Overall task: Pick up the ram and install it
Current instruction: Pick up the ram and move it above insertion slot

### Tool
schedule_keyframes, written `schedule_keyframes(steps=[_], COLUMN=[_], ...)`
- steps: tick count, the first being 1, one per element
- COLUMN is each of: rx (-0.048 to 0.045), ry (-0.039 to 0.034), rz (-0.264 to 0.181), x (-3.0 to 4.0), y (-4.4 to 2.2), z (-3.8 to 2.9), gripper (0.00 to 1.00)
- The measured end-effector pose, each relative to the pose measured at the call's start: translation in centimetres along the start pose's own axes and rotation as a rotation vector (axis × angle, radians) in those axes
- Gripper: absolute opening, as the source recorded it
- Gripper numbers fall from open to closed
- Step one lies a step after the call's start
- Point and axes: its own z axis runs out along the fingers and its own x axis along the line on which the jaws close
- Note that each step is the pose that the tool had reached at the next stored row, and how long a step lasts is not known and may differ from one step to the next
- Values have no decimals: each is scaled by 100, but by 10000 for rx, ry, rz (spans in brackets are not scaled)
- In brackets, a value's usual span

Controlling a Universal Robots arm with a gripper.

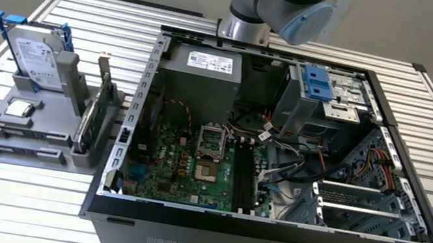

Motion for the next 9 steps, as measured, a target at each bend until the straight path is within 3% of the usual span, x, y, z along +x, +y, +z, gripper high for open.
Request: schedule_keyframes(steps=[9], rx=[-1], ry=[12], rz=[-40], x=[-26], y=[-48], z=[-1], gripper=[0])
